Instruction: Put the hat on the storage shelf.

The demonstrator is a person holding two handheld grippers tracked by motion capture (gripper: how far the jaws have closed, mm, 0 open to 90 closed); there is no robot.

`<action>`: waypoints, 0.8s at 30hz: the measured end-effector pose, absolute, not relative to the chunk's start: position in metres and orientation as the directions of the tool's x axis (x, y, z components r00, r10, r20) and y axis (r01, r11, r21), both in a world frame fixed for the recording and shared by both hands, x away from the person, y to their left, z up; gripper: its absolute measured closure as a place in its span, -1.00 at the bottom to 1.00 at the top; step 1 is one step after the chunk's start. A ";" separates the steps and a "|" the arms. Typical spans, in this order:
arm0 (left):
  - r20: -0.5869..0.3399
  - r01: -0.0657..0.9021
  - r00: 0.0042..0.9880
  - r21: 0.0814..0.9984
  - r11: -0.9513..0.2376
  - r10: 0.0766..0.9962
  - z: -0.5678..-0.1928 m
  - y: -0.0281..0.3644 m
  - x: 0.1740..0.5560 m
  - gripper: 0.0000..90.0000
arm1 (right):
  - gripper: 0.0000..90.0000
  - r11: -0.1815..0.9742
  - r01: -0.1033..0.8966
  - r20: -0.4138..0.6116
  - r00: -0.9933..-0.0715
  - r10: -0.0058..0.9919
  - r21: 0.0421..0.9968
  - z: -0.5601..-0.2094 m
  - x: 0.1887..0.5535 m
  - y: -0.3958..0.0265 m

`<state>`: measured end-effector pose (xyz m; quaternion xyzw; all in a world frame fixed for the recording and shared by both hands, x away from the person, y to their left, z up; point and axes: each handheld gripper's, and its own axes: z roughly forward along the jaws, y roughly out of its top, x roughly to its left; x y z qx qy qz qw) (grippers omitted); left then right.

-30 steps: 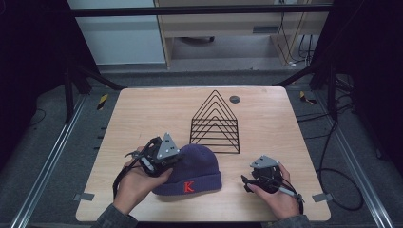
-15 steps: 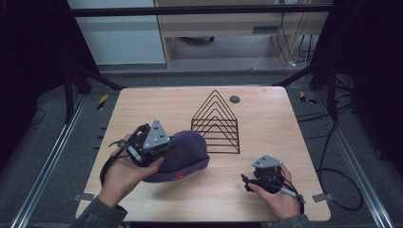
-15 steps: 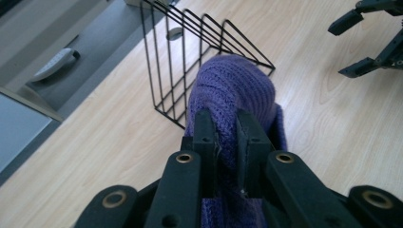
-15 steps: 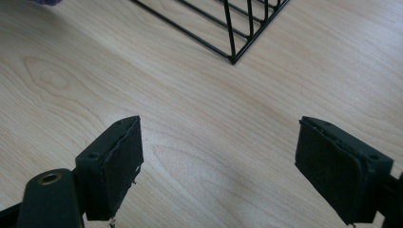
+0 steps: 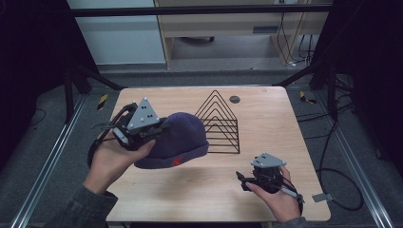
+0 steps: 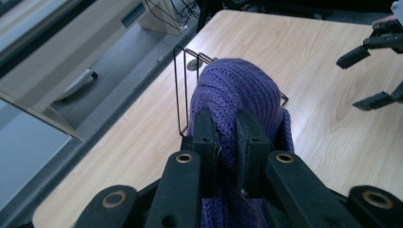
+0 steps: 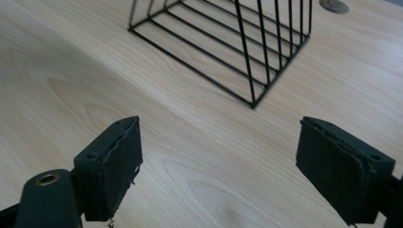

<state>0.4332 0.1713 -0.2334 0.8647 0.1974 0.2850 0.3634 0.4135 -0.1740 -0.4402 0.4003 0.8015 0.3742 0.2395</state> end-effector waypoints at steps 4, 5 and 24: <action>0.352 0.122 0.757 0.752 -0.648 0.550 -0.222 0.172 0.435 0.78 | -0.64 0.389 0.434 -0.063 -0.598 0.799 0.813 -0.427 0.413 -0.164; 0.353 0.118 0.757 0.754 -0.646 0.550 -0.220 0.172 0.435 0.78 | -0.64 0.388 0.427 -0.061 -0.605 0.794 0.817 -0.425 0.413 -0.162; 0.353 0.095 0.764 0.766 -0.636 0.539 -0.213 0.168 0.436 0.78 | -0.41 0.414 0.329 -0.074 -0.701 0.709 0.849 -0.377 0.414 -0.138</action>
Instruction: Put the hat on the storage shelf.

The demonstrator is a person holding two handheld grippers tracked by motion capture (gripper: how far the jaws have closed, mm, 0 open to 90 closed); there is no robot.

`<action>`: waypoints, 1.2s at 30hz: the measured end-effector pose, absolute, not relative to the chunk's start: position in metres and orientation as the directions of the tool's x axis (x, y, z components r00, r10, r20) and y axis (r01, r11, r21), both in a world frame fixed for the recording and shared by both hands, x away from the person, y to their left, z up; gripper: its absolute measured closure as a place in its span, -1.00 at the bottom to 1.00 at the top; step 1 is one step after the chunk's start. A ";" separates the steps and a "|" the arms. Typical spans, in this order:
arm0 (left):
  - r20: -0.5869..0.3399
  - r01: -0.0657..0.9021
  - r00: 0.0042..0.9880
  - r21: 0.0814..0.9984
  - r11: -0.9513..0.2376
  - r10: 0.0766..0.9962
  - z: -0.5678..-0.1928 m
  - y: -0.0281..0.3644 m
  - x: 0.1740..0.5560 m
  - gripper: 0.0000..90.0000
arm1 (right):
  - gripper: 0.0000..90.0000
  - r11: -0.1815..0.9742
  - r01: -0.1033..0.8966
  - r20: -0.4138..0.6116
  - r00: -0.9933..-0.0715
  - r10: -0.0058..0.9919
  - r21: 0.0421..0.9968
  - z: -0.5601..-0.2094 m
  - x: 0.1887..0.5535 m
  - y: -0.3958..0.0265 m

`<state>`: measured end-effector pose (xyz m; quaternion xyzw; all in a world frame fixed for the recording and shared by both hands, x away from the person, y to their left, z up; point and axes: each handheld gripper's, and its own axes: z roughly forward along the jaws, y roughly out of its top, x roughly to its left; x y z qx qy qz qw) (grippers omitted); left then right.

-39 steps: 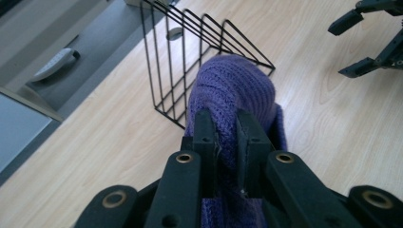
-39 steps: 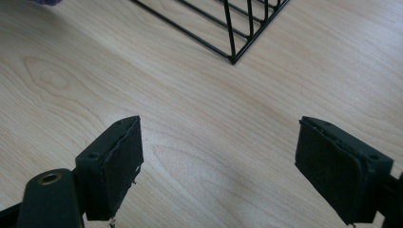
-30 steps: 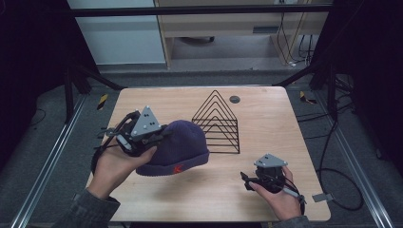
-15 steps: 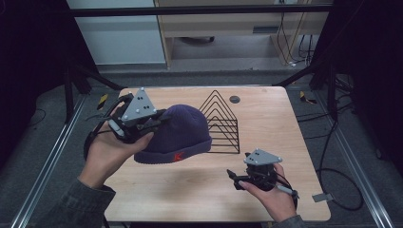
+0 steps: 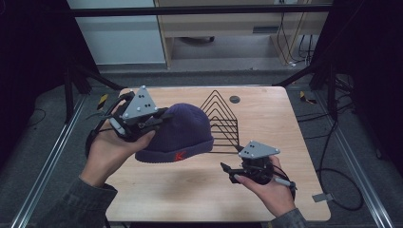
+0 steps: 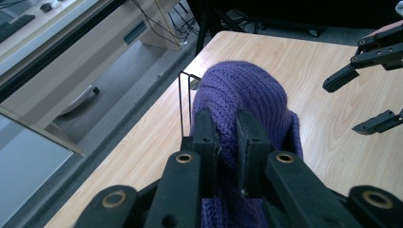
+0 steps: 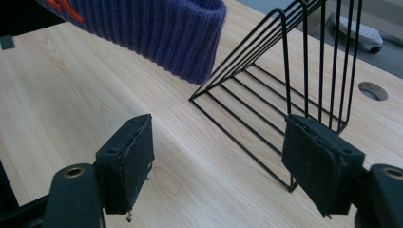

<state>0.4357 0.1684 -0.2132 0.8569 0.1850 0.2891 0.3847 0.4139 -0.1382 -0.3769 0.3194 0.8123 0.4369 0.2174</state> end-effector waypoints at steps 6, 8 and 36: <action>0.352 0.092 0.765 0.769 -0.632 0.540 -0.211 0.169 0.436 0.78 | -0.38 0.413 0.327 -0.067 -0.711 0.700 0.850 -0.376 0.417 -0.133; 0.356 0.087 0.765 0.769 -0.633 0.537 -0.209 0.169 0.435 0.78 | -0.38 0.411 0.327 -0.063 -0.713 0.699 0.851 -0.375 0.418 -0.132; 0.372 0.007 0.789 0.790 -0.613 0.488 -0.180 0.137 0.456 0.78 | 0.34 0.438 0.261 -0.080 -0.778 0.623 0.860 -0.328 0.464 -0.129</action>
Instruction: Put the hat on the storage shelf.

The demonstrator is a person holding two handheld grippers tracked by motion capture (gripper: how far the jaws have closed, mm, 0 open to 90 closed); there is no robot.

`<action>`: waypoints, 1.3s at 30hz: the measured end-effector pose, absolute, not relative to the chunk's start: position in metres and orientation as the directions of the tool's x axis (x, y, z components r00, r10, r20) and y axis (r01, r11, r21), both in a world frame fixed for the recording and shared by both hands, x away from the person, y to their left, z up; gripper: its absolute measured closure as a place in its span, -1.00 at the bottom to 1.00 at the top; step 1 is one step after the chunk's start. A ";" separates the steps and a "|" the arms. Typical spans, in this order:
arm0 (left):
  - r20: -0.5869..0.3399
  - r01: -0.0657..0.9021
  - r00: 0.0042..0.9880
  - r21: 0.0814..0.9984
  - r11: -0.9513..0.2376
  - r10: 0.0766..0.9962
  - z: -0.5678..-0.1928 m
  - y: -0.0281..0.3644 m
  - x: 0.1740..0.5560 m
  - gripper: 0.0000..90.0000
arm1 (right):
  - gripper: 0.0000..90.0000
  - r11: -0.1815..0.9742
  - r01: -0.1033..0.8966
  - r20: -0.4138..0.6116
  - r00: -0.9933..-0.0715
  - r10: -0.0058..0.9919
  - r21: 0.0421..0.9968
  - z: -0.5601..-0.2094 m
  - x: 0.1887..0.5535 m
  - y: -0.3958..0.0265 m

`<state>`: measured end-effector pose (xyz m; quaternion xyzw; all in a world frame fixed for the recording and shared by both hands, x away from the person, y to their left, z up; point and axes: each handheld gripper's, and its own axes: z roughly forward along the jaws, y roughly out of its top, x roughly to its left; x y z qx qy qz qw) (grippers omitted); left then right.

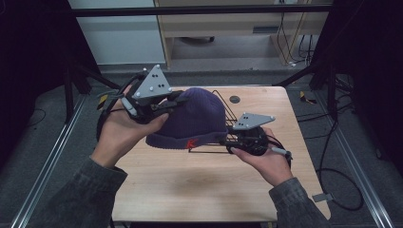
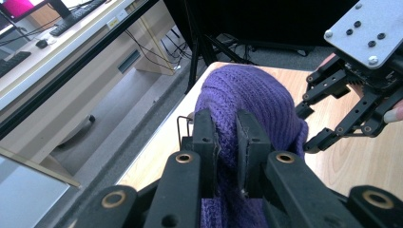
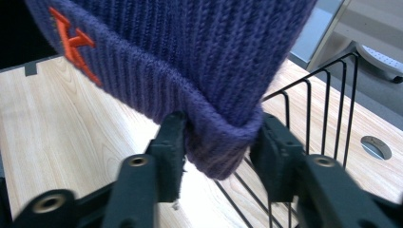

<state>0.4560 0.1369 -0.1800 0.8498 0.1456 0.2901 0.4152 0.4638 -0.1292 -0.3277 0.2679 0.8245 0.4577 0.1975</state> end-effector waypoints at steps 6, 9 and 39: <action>0.369 0.003 0.785 0.801 -0.599 0.497 -0.178 0.129 0.463 0.77 | 0.55 0.438 0.263 -0.082 -0.775 0.627 0.859 -0.322 0.466 -0.136; 0.369 -0.002 0.783 0.806 -0.592 0.501 -0.178 0.125 0.465 0.77 | 0.58 0.443 0.263 -0.101 -0.757 0.646 0.857 -0.318 0.464 -0.138; 0.337 0.002 0.771 0.847 -0.532 0.540 -0.190 0.084 0.559 0.76 | 0.60 0.435 0.326 -0.154 -0.624 0.766 0.840 -0.297 0.522 -0.173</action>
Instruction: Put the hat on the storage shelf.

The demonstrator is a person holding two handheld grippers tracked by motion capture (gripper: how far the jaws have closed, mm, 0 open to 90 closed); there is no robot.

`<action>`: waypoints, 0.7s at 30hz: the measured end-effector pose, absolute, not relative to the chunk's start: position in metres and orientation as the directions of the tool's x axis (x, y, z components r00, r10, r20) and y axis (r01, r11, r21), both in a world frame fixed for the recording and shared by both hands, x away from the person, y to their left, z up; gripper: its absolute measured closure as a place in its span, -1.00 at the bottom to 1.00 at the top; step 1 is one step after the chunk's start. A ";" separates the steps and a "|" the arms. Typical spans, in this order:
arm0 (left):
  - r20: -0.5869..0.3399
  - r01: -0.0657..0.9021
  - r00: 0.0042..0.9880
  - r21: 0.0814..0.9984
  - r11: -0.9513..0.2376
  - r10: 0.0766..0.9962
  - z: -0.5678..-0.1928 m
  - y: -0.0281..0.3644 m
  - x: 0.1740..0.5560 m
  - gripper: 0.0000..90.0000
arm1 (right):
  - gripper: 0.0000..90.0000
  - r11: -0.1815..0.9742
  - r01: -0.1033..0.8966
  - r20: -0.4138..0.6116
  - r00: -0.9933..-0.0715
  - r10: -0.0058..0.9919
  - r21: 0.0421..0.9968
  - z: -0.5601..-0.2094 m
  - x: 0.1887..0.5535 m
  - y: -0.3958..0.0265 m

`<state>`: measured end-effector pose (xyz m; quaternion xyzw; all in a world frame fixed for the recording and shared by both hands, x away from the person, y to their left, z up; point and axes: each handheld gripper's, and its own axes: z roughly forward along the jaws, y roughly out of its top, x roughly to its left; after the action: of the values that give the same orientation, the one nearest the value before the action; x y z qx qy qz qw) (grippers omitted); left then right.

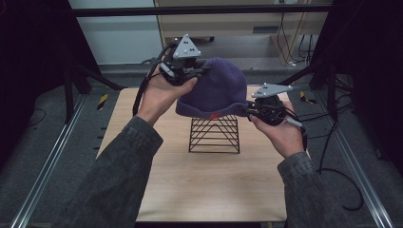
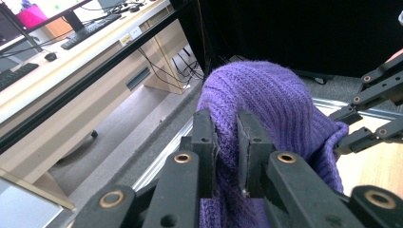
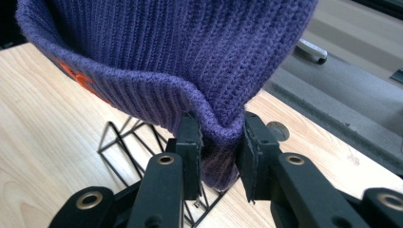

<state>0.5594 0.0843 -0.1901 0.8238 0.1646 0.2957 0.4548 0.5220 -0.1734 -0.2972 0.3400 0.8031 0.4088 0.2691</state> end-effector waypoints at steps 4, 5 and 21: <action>0.324 0.016 0.772 0.850 -0.526 0.548 -0.197 0.079 0.567 0.76 | 0.60 0.427 0.342 -0.141 -0.618 0.773 0.837 -0.304 0.529 -0.175; 0.317 0.021 0.773 0.852 -0.522 0.549 -0.199 0.078 0.569 0.76 | 0.60 0.427 0.346 -0.139 -0.619 0.773 0.836 -0.306 0.530 -0.175; 0.310 0.038 0.776 0.846 -0.531 0.550 -0.210 0.075 0.574 0.76 | 0.60 0.442 0.367 -0.124 -0.638 0.760 0.819 -0.313 0.530 -0.178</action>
<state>0.5742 0.0750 -0.2098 0.8276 0.1775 0.2841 0.4504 0.5297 -0.1777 -0.3128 0.3468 0.8124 0.3986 0.2467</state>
